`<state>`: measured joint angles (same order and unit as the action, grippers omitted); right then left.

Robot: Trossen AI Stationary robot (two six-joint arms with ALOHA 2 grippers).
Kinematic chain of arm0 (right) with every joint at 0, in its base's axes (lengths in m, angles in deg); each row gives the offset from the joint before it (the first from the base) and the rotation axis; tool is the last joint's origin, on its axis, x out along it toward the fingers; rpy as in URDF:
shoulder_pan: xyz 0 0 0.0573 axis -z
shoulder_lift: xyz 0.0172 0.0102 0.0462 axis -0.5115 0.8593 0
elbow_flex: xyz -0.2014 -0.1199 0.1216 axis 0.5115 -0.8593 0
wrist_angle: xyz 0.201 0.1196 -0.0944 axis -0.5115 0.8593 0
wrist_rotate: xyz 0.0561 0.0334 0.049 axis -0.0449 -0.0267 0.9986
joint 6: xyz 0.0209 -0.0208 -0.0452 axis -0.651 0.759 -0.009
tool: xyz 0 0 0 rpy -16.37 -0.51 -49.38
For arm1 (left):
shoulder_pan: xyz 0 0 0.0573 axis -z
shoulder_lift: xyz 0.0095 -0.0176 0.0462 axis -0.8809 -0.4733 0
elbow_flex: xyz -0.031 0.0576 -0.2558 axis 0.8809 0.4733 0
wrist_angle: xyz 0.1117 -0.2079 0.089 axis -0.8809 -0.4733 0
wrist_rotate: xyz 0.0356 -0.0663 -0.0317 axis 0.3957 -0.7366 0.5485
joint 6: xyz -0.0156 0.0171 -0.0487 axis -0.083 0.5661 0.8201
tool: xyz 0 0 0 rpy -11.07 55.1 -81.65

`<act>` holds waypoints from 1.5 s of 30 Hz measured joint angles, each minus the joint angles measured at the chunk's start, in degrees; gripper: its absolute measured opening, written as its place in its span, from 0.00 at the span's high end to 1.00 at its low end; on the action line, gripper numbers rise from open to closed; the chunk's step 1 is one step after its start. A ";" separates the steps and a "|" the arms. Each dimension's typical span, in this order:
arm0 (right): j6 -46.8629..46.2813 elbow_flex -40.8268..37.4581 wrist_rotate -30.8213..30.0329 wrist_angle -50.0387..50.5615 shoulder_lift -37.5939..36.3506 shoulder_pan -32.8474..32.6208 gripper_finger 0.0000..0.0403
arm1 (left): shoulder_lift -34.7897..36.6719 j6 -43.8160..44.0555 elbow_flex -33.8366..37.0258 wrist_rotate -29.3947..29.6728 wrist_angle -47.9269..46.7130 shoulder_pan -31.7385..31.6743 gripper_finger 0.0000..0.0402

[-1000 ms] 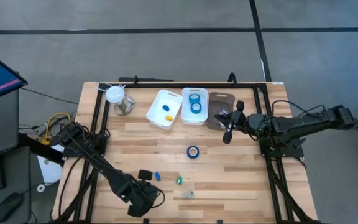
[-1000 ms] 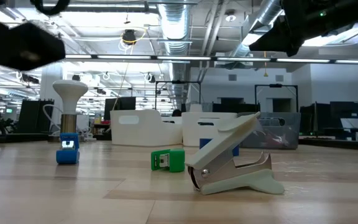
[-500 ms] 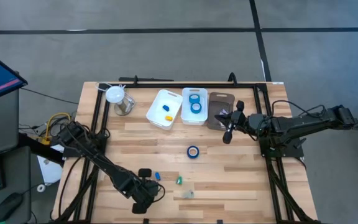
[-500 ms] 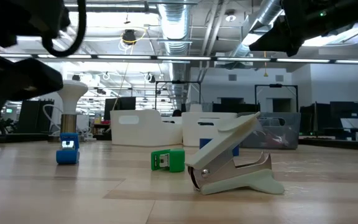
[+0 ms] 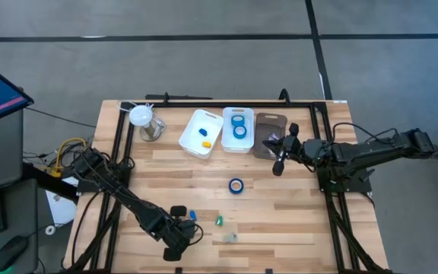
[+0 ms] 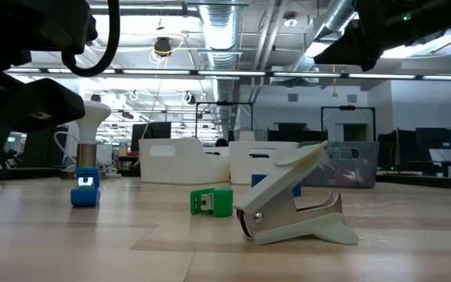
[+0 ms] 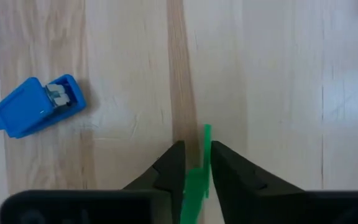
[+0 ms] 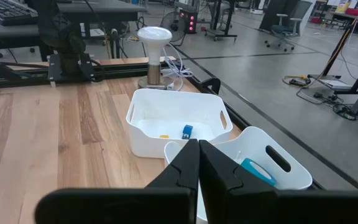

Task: Pick and place Stapler, Stapler remover, tape
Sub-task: Put the left green stapler into the left white bin

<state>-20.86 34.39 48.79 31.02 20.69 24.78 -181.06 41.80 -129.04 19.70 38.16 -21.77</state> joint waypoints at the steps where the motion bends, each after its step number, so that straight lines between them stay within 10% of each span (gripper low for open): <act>1: 0.00 0.00 -0.01 0.00 0.00 0.00 1.00 | 0.02 0.00 0.00 -0.02 0.03 0.00 0.86; 24: 0.46 -0.02 -0.01 0.00 0.00 0.00 1.00 | 2.12 -5.66 -0.04 0.37 0.48 -3.00 0.99; 45: 2.08 -0.02 -0.12 0.02 0.00 0.00 1.00 | 35.64 -45.62 -0.09 26.40 4.52 -28.58 0.99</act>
<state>-18.78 34.37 48.67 31.04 20.69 24.78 -145.42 -3.82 -129.12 46.10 42.68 -50.34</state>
